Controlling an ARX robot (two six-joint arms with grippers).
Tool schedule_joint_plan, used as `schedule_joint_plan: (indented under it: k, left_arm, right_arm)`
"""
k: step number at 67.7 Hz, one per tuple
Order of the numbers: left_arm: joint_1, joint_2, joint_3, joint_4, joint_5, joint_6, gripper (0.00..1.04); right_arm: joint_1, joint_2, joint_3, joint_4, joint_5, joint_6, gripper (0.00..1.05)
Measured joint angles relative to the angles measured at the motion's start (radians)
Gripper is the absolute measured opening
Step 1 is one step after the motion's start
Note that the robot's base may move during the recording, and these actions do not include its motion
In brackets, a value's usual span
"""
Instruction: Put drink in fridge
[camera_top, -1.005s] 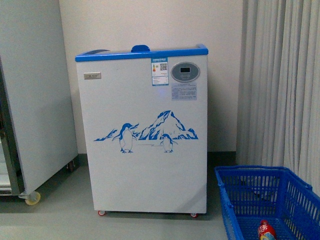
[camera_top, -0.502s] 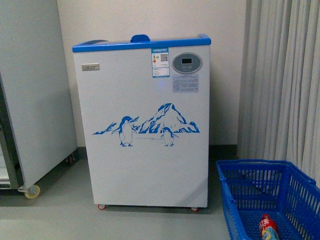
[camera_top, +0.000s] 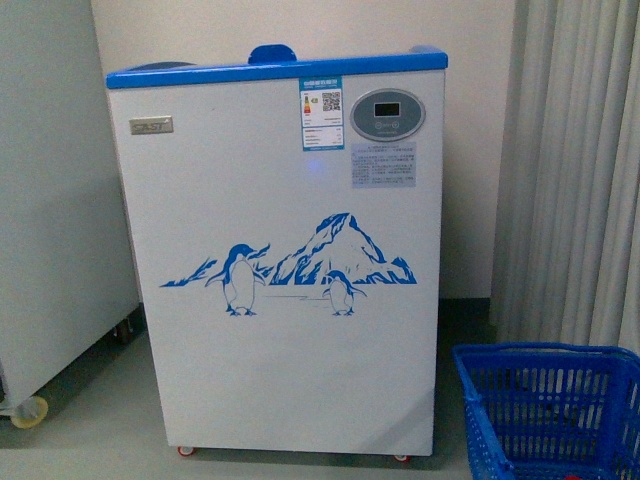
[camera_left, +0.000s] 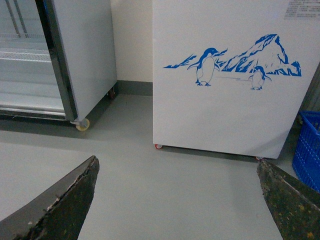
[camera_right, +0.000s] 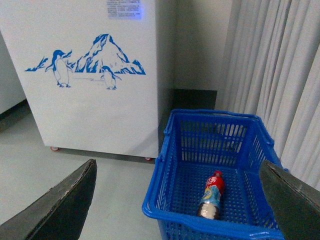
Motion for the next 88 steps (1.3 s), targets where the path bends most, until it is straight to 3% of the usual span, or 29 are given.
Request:
schedule_joint_plan:
  k: [69, 73, 78, 88]
  left_arm:
    - [0.000, 0.000, 0.000, 0.000, 0.000, 0.000, 0.97]
    - [0.000, 0.000, 0.000, 0.000, 0.000, 0.000, 0.97]
    - [0.000, 0.000, 0.000, 0.000, 0.000, 0.000, 0.97]
    - [0.000, 0.000, 0.000, 0.000, 0.000, 0.000, 0.97]
  right_arm:
    - [0.000, 0.001, 0.000, 0.000, 0.000, 0.000, 0.97]
    - [0.004, 0.093, 0.061, -0.161, 0.092, 0.047, 0.97]
    - [-0.091, 0.348, 0.144, -0.287, 0.103, 0.064, 0.97]
    - [-0.314, 0.845, 0.167, 0.003, 0.055, -0.006, 0.97]
